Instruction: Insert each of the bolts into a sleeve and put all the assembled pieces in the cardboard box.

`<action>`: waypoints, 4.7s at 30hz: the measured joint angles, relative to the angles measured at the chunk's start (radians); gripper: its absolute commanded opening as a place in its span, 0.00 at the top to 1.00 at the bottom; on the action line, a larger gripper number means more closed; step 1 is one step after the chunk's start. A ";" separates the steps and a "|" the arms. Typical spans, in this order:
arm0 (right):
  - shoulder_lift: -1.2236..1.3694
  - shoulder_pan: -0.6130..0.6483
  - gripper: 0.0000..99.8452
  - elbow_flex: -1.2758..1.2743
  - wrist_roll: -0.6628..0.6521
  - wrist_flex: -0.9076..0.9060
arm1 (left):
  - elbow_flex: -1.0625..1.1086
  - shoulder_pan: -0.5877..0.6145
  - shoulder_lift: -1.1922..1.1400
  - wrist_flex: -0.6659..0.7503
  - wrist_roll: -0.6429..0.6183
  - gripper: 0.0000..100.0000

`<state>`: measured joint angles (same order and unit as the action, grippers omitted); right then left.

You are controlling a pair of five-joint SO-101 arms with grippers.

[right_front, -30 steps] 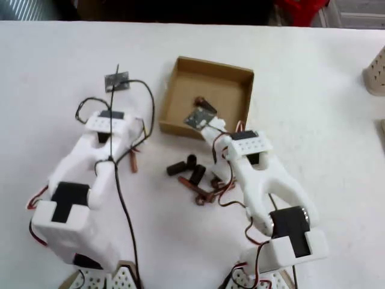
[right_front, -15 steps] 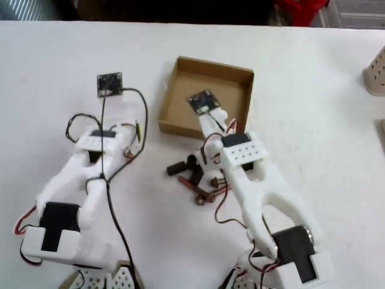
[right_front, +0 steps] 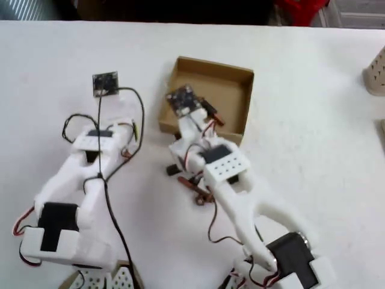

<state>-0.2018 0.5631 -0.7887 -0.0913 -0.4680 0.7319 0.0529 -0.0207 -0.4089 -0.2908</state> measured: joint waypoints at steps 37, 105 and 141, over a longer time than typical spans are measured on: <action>0.353 0.209 0.98 -0.557 0.199 1.804 | 0.002 0.044 0.000 0.060 0.000 0.98; 0.598 0.267 0.98 -0.477 0.199 1.869 | 0.772 -0.161 0.987 0.695 0.170 0.98; 0.598 0.267 0.98 -0.477 0.199 1.869 | 0.855 -0.201 1.332 0.379 0.040 0.98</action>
<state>0.3966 0.8301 -1.2658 0.1082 1.4009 1.5865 -0.1481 1.3111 -0.0299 -0.2509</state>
